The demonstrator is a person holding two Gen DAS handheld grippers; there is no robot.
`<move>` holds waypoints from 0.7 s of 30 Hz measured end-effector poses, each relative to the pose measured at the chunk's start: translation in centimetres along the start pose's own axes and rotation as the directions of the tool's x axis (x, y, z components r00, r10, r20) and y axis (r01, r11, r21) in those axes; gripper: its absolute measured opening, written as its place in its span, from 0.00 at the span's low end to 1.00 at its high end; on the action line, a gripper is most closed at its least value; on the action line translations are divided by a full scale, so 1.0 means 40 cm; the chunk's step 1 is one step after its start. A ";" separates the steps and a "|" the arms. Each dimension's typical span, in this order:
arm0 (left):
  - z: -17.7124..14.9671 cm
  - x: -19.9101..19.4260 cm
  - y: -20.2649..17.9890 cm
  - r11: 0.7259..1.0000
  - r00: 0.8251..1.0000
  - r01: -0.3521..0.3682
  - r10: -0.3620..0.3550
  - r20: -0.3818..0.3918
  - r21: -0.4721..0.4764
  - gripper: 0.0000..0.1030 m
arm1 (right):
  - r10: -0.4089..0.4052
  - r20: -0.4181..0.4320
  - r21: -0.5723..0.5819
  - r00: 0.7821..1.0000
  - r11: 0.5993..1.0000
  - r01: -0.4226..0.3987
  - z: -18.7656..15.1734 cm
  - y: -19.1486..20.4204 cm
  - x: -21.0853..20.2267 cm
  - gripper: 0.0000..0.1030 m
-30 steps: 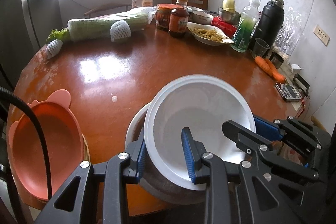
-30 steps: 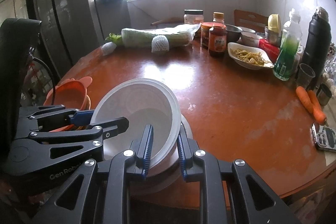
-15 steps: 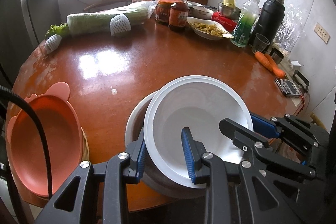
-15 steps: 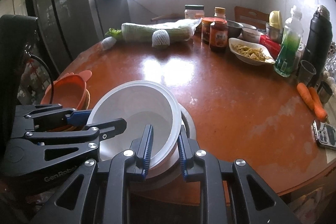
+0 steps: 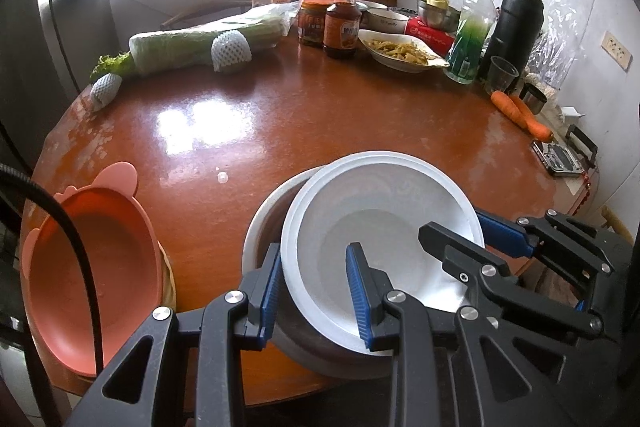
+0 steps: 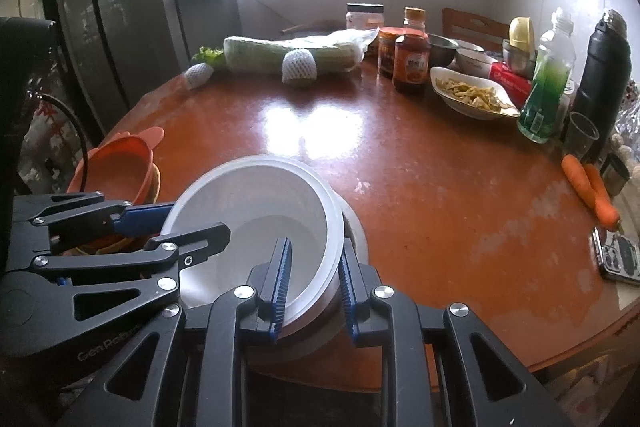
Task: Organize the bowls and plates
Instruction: 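Lower the held bowl into the white bowl inside the steel bowl, then open the right gripper to release the stacked bowl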
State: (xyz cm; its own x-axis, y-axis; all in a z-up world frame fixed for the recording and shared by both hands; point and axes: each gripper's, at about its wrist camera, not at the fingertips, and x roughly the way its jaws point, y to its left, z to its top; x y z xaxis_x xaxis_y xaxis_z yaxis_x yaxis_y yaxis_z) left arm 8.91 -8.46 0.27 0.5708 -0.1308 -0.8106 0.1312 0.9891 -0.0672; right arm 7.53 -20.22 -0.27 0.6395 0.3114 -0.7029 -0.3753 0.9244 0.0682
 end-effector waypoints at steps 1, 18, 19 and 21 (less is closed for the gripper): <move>0.000 0.001 0.000 1.000 1.000 -0.001 0.001 -0.001 0.000 0.31 | -0.001 -0.001 0.000 1.000 1.000 0.001 0.000 0.001 0.001 0.24; -0.002 -0.025 0.013 1.000 1.000 0.000 0.001 0.031 -0.015 0.35 | -0.004 0.027 0.008 1.000 1.000 0.004 0.004 -0.002 -0.018 0.33; -0.002 -0.029 0.015 1.000 0.999 -0.004 0.004 0.035 -0.017 0.36 | -0.004 0.030 0.009 1.000 1.000 0.004 0.006 -0.001 -0.021 0.34; -0.002 -0.036 0.019 1.000 0.999 -0.008 0.009 0.042 -0.019 0.36 | -0.007 0.036 0.008 0.999 1.000 0.007 0.007 -0.001 -0.026 0.39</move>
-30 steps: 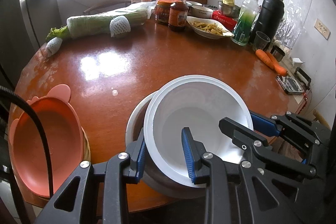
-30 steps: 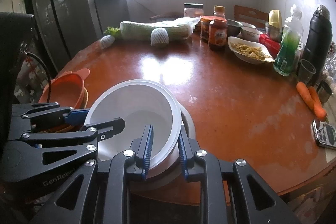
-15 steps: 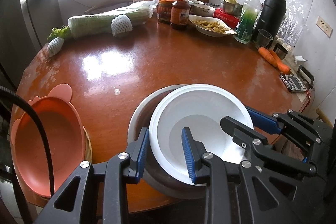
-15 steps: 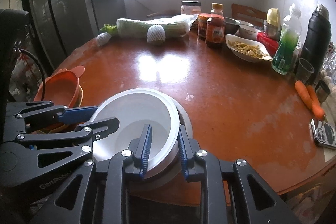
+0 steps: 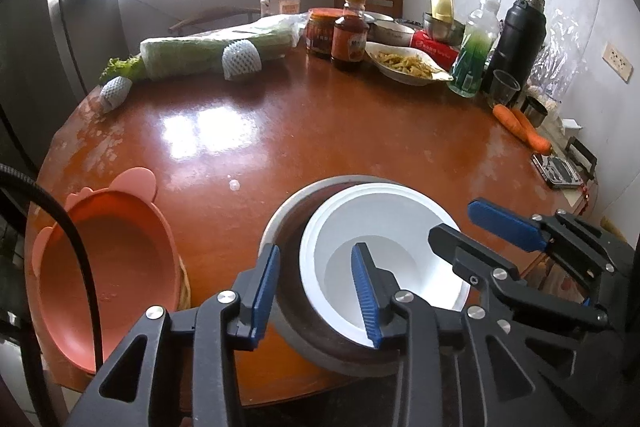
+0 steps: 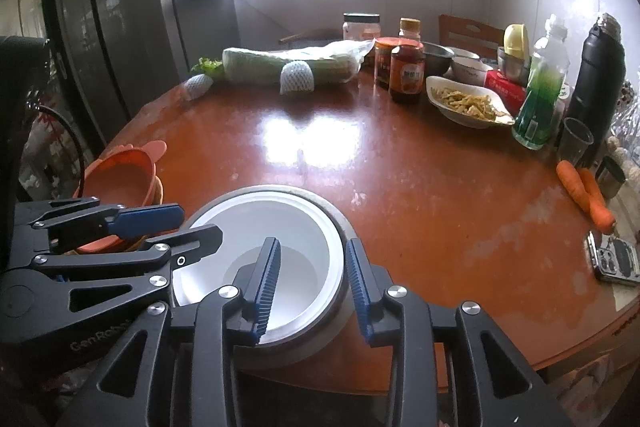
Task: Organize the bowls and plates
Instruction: 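Open the right gripper to release the stacked bowl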
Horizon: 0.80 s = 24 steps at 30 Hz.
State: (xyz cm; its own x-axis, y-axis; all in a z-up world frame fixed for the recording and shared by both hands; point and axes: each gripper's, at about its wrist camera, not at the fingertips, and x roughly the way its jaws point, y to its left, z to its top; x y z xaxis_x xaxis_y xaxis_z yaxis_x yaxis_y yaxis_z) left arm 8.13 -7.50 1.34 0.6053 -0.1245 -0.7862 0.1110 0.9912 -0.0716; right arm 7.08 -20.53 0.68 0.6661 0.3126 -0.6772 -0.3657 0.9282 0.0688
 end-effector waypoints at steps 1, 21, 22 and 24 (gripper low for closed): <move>0.000 -0.004 0.003 1.000 1.000 0.000 0.000 0.003 -0.003 0.37 | -0.003 0.004 0.000 1.000 1.000 0.003 0.001 0.000 -0.003 0.41; -0.012 -0.012 0.052 0.998 1.000 0.014 -0.015 -0.003 -0.062 0.54 | -0.020 0.015 0.010 1.000 1.000 0.020 0.009 -0.007 -0.012 0.56; -0.014 -0.009 0.055 0.998 1.000 0.019 -0.020 -0.008 -0.068 0.55 | -0.019 0.013 0.008 1.000 1.000 0.019 0.009 -0.007 -0.011 0.56; -0.015 -0.004 0.060 0.996 0.999 0.030 -0.031 -0.018 -0.079 0.56 | -0.022 0.008 0.006 1.000 1.000 0.022 0.010 -0.007 -0.008 0.60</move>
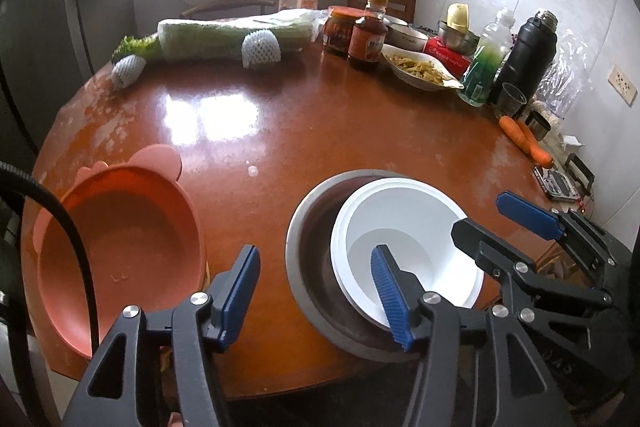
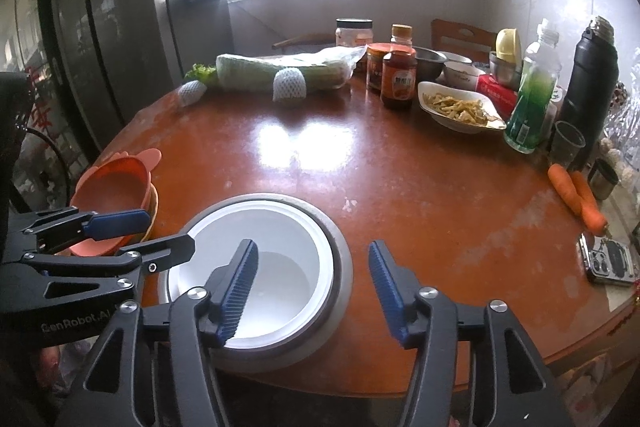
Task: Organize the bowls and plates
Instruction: 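Open the right gripper to release the stacked bowl, then grasp the steel bowl rim with the right gripper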
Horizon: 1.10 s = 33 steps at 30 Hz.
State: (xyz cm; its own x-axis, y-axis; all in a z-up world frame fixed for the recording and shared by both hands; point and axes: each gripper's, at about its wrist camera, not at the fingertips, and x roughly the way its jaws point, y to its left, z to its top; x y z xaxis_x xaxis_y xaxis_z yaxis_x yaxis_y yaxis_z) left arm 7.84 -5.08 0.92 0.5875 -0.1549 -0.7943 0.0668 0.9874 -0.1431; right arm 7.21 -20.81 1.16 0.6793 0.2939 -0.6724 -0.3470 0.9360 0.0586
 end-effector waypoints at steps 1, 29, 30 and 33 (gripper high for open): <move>0.000 0.003 0.002 1.000 1.000 0.002 -0.002 -0.005 -0.004 0.56 | 0.001 -0.003 -0.001 1.000 1.000 -0.001 -0.001 0.000 0.002 0.60; -0.004 0.088 0.001 1.000 0.997 -0.003 0.002 -0.082 -0.015 0.56 | 0.091 -0.104 0.106 0.990 0.991 -0.080 -0.033 -0.045 0.098 0.63; -0.004 0.092 0.001 1.000 0.996 -0.005 0.004 -0.085 -0.015 0.56 | 0.098 -0.108 0.114 0.989 0.990 -0.085 -0.034 -0.048 0.103 0.63; -0.004 0.100 0.002 1.000 0.996 -0.012 0.011 -0.091 -0.015 0.56 | 0.118 -0.120 0.134 0.986 0.986 -0.102 -0.039 -0.055 0.115 0.63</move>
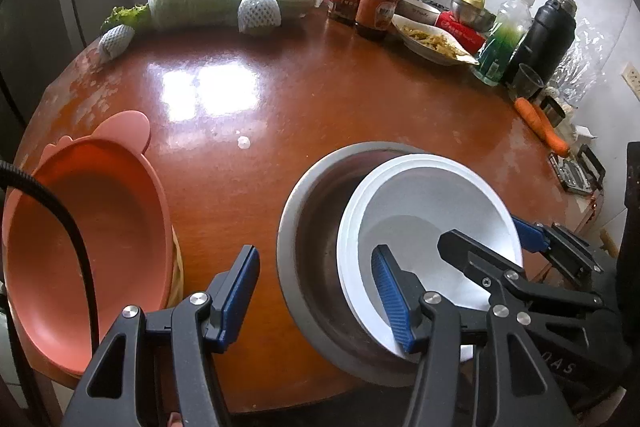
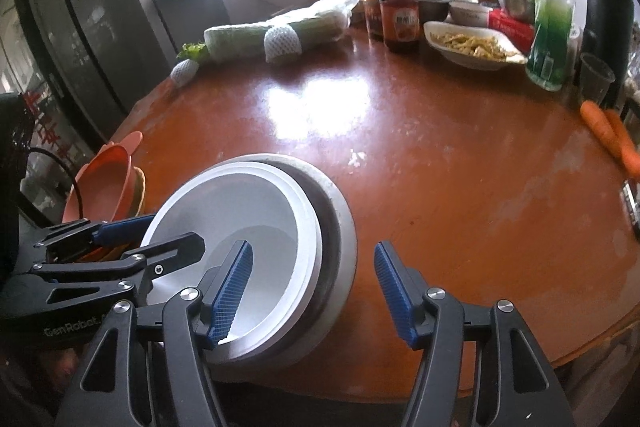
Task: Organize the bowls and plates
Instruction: 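Grasp the steel bowl rim with the right gripper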
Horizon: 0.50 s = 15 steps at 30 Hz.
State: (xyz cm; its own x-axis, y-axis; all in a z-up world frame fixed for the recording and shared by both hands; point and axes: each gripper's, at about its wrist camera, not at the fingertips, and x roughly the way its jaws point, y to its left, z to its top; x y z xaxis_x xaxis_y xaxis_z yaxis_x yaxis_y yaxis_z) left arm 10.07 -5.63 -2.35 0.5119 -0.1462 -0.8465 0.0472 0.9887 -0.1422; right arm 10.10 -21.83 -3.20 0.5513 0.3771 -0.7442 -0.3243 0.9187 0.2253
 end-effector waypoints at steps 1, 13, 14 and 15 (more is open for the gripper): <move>-0.001 0.004 0.000 1.000 1.000 -0.003 0.003 -0.003 0.002 0.56 | 0.006 -0.007 0.007 1.000 1.000 -0.006 0.000 -0.003 0.004 0.63; -0.001 0.036 -0.006 1.000 0.999 0.014 -0.014 -0.042 0.004 0.52 | 0.058 -0.018 0.032 0.998 0.998 -0.058 -0.009 -0.020 0.022 0.60; -0.001 0.037 -0.006 1.000 0.999 0.022 -0.022 -0.043 0.002 0.51 | 0.068 -0.017 0.035 0.998 0.997 -0.068 -0.010 -0.021 0.023 0.58; -0.001 0.038 -0.007 1.000 0.999 0.027 -0.027 -0.044 0.001 0.50 | 0.081 -0.015 0.037 0.997 0.996 -0.081 -0.010 -0.021 0.023 0.54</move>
State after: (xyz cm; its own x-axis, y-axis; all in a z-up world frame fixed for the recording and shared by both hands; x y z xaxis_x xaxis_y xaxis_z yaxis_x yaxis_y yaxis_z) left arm 10.81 -6.13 -3.62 0.4720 -0.1745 -0.8641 0.0617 0.9843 -0.1651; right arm 10.55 -22.30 -4.33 0.5114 0.4486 -0.7330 -0.3387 0.8891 0.3078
